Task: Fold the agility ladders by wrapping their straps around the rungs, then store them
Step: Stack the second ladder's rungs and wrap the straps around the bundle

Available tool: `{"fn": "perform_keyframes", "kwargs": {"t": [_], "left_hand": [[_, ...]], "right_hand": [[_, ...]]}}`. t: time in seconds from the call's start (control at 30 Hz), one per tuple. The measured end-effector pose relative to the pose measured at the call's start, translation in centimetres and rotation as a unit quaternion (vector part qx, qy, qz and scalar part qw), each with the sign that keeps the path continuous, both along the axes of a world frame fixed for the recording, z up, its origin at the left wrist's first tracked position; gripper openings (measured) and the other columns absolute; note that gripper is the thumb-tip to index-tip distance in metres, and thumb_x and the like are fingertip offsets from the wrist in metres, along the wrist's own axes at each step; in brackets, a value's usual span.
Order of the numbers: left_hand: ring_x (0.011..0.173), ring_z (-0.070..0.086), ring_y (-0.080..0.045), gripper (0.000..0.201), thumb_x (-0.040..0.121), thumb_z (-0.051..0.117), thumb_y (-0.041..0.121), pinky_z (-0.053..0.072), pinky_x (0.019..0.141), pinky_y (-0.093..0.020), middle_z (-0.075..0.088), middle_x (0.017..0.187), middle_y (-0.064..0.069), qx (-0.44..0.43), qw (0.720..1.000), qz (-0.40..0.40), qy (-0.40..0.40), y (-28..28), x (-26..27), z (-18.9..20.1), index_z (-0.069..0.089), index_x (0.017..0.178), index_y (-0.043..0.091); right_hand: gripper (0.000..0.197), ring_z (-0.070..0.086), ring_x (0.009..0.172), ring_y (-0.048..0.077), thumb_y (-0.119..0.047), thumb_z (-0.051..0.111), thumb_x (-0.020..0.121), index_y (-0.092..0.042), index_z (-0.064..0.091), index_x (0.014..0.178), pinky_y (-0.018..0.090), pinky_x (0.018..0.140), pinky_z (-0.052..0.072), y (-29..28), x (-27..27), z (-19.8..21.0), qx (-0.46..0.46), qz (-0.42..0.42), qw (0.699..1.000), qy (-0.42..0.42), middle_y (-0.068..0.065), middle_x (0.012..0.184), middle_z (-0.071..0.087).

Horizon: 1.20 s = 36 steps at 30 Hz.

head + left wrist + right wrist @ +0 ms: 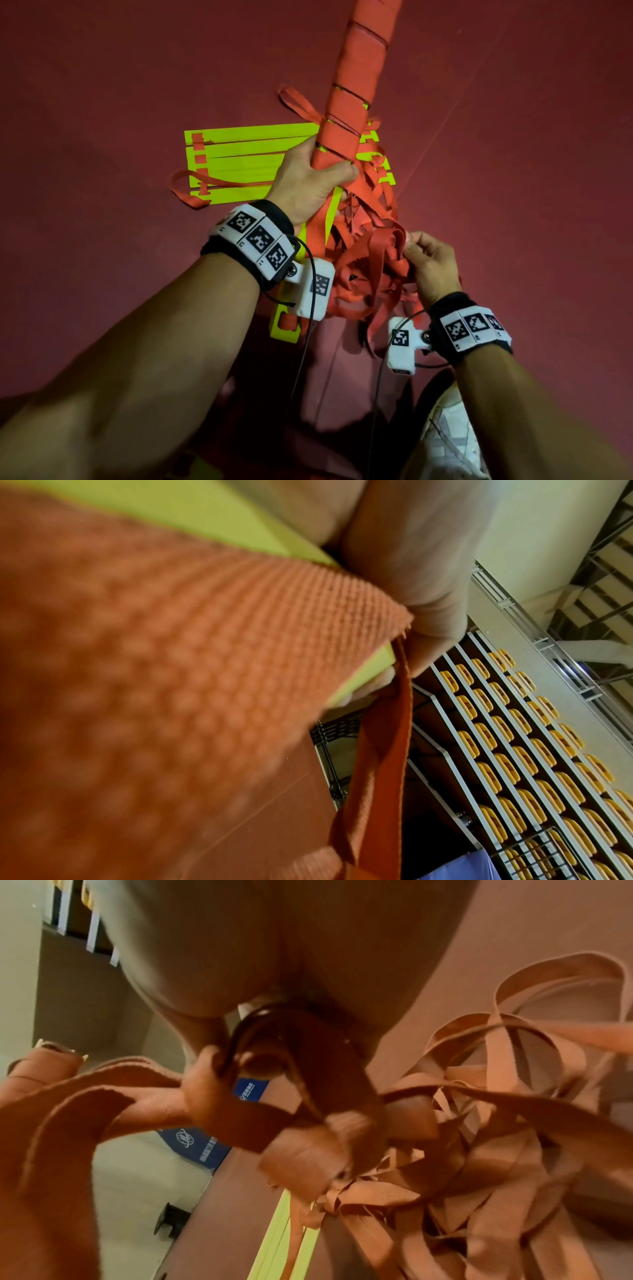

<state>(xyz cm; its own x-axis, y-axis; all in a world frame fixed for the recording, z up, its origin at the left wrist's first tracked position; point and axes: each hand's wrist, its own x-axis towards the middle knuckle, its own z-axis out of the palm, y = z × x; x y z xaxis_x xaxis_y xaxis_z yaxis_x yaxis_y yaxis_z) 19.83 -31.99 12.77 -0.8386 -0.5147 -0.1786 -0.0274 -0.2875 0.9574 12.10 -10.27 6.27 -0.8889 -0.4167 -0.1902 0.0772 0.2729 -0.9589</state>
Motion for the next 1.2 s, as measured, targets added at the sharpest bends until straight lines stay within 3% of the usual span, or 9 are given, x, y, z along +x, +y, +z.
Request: {"fn": "perform_keyframes", "kwargs": {"t": [0.13,0.3,0.4,0.6,0.73,0.83,0.97,1.1,1.2], "left_hand": [[0.052,0.058,-0.019,0.024,0.069,0.073,0.021,0.048,0.046,-0.028,0.062,0.07,-0.004,-0.007,1.0,0.011,-0.004,0.0,-0.1,0.2,0.062,0.09,0.019],[0.054,0.059,-0.021,0.021,0.068,0.073,0.023,0.049,0.049,-0.03,0.063,0.071,-0.004,-0.002,0.999,0.03,-0.015,-0.1,-0.2,0.0,0.063,0.087,0.02],[0.054,0.059,-0.021,0.021,0.068,0.073,0.023,0.049,0.048,-0.029,0.063,0.066,0.0,-0.006,0.999,0.028,-0.02,0.1,-0.2,-0.3,0.063,0.087,0.02],[0.054,0.058,-0.022,0.021,0.068,0.073,0.024,0.05,0.05,-0.03,0.063,0.067,-0.002,-0.006,0.999,0.026,-0.024,0.5,-0.4,-0.3,0.064,0.087,0.021],[0.055,0.06,-0.021,0.021,0.068,0.074,0.025,0.05,0.051,-0.03,0.065,0.071,-0.001,-0.003,0.999,0.038,-0.027,0.3,-0.6,-0.2,0.065,0.087,0.022],[0.055,0.059,-0.02,0.021,0.069,0.072,0.023,0.05,0.049,-0.029,0.065,0.071,-0.001,0.007,0.999,0.045,-0.026,0.1,-0.5,-0.2,0.064,0.088,0.021],[0.055,0.06,-0.019,0.018,0.073,0.073,0.02,0.049,0.048,-0.028,0.065,0.071,-0.001,0.008,0.999,0.041,-0.02,0.1,-0.3,-0.2,0.064,0.088,0.021],[0.053,0.059,-0.019,0.018,0.074,0.073,0.018,0.049,0.047,-0.028,0.064,0.071,-0.002,0.012,0.999,0.041,-0.012,0.1,-0.2,-0.1,0.064,0.089,0.019],[0.051,0.056,-0.02,0.019,0.071,0.071,0.019,0.048,0.046,-0.028,0.062,0.07,-0.004,0.028,0.999,0.042,-0.006,0.2,-0.2,0.2,0.063,0.087,0.018]], "right_hand": [[0.019,0.055,0.063,0.02,-0.029,0.071,0.086,-0.021,0.069,0.069,0.054,0.073,0.054,0.3,0.1,-0.1,-0.041,0.057,0.997,-0.016,-0.001,0.065,0.06],[0.023,0.057,0.047,0.002,0.009,0.067,0.084,-0.009,0.071,0.07,0.015,0.049,0.046,0.3,0.8,1.0,-0.07,0.061,0.996,-0.009,-0.01,0.055,0.064],[0.015,0.064,0.054,0.01,0.013,0.069,0.08,-0.002,0.072,0.081,0.022,0.053,0.051,0.5,0.4,0.8,-0.04,0.061,0.997,-0.011,-0.005,0.066,0.071],[0.074,0.061,0.065,0.017,0.028,0.045,0.066,-0.028,0.075,0.104,0.025,0.052,0.046,0.5,-0.1,0.1,0.004,0.058,0.998,0.005,-0.004,0.1,0.074],[0.063,0.057,0.08,0.03,0.004,0.058,0.061,-0.025,0.074,0.114,0.032,0.065,0.048,0.2,-0.3,-0.1,-0.116,0.074,0.984,-0.117,0.012,0.113,0.07],[0.045,0.068,0.096,0.031,-0.04,0.057,0.086,-0.006,0.074,0.11,0.041,0.089,0.055,-0.2,-0.2,0.5,-0.194,0.072,0.943,-0.262,0.019,0.108,0.071],[0.028,0.068,0.063,0.019,-0.027,0.071,0.085,0.001,0.072,0.089,0.028,0.063,0.056,-0.3,-0.2,0.6,-0.051,0.082,0.986,-0.134,0.01,0.076,0.074],[0.013,0.064,0.069,0.012,0.001,0.08,0.075,-0.007,0.075,0.084,0.032,0.071,0.05,-0.2,-0.1,0.8,0.048,0.185,0.981,-0.022,-0.006,0.075,0.069],[0.036,0.066,0.104,0.008,0.005,0.074,0.065,-0.031,0.073,0.066,0.027,0.088,0.052,-1.0,0.7,1.6,0.061,0.214,0.973,0.062,-0.009,0.115,0.069]]}}
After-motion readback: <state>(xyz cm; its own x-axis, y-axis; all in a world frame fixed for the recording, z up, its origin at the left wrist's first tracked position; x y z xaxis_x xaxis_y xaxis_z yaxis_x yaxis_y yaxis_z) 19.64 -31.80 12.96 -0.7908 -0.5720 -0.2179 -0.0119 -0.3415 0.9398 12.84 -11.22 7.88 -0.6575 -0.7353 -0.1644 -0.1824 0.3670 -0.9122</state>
